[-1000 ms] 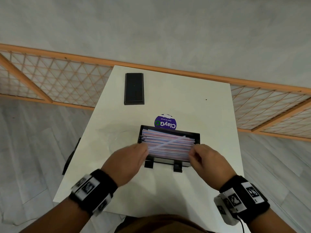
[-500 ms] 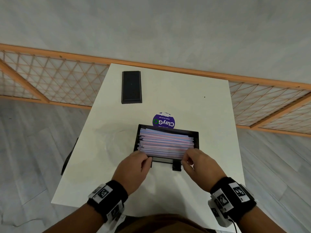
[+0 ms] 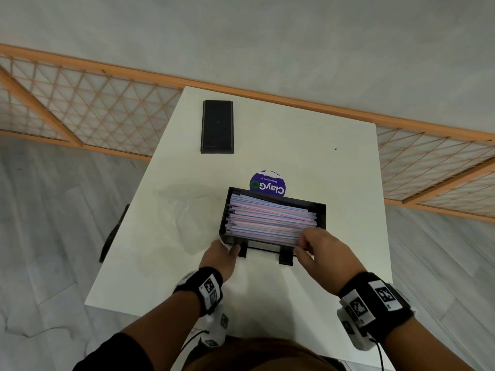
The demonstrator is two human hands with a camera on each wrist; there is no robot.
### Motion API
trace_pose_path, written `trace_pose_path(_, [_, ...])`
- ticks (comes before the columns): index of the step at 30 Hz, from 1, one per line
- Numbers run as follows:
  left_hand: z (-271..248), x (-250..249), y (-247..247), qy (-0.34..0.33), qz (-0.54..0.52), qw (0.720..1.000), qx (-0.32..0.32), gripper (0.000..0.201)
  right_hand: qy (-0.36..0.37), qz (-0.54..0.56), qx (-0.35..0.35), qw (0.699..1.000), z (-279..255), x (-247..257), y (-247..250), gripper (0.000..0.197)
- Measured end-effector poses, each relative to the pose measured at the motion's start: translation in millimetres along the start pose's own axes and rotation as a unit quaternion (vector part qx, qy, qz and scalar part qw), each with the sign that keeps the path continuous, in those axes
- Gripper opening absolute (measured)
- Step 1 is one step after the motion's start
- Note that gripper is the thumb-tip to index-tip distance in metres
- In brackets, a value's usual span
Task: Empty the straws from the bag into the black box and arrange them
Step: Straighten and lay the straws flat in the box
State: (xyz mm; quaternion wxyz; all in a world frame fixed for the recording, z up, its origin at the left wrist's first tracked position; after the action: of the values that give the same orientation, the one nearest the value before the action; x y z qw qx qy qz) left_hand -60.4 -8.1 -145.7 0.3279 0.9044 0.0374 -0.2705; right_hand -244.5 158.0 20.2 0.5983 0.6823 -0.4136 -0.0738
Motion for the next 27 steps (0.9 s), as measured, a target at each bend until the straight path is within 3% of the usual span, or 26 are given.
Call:
trace_pose_path(6, [13.0,10.7,0.3,-0.008,-0.07,0.997,-0.04,0.037,0.01,-0.003,-0.001,1.0,-1.2,0.9,0.2,0.017])
trace_pose_path(10, [6.3,15.1,-1.4,0.018,-0.177,0.98,-0.087,0.027,0.016,-0.008,-0.006,1.0,-1.9,1.5,-0.2,0.015])
trace_pose_path(15, [-0.7,15.9,-12.4,0.053,-0.32,0.936,-0.133,0.014,0.019,-0.019,-0.009,1.0,-2.2,1.3,-1.4,0.015])
trace_pose_path(23, [-8.0,8.2,-28.8,0.063,-0.515,0.839,-0.165,0.029,0.052,-0.006,-0.008,0.999,0.4,3.8,-0.6,0.02])
trace_pose_path(27, [-4.2,4.0,-25.4,0.034,-0.488,0.856,-0.163,0.025,0.069,-0.015,0.014,0.997,5.6,3.7,-3.3,0.019])
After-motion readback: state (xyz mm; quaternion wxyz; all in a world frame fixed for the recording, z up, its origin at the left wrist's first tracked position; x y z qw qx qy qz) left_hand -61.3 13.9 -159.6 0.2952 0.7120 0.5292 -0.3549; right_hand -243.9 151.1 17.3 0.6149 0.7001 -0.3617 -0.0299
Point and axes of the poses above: each hand's wrist, its own z-axis towards the middle knuckle, its own y-axis out of the back of the hand, x = y × z, the point moved 10 cm from there along z, towards the middle knuckle, and after that the axes turned 6 degrees about -y, right-handed, at the moved point
